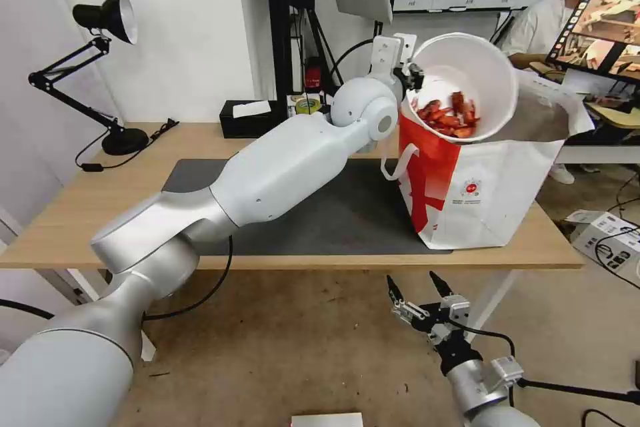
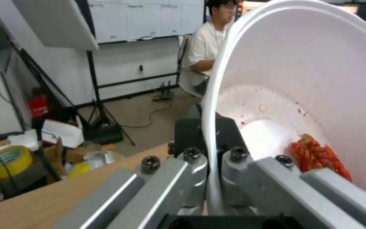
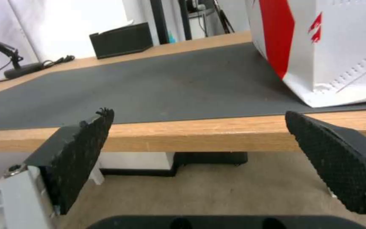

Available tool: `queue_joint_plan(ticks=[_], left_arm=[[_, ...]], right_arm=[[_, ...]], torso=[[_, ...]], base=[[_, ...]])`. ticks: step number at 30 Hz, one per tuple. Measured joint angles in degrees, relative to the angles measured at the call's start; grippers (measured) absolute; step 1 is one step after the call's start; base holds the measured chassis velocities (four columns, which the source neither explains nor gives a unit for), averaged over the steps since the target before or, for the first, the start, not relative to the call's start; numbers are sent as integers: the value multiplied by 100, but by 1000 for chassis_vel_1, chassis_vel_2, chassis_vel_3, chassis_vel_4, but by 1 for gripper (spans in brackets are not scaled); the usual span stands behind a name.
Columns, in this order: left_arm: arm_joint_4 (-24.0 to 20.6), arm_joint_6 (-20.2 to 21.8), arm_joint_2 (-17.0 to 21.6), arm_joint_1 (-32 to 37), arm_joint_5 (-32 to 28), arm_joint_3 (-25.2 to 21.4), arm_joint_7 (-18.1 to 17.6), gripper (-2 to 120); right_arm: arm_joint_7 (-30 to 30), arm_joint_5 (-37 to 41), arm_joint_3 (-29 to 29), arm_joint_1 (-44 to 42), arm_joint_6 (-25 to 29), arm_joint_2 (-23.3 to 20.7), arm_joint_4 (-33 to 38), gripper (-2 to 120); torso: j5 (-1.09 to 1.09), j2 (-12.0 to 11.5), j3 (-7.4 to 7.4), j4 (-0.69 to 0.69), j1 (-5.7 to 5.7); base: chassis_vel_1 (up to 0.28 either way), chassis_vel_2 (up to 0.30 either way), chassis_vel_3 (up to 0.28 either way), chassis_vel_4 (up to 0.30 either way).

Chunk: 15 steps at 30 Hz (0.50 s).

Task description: Pick up the trash from the table and place it into the takeout bag.

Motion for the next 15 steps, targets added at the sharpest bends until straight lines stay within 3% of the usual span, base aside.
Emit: queue_joint_plan(ticks=[15], left_arm=[[-67, 25, 276, -45, 254, 235, 270, 2]], right_arm=[[0, 0, 0, 0, 0, 0, 0, 100]], torso=[[0, 0, 0, 1, 0]], base=[[0, 0, 0, 0]])
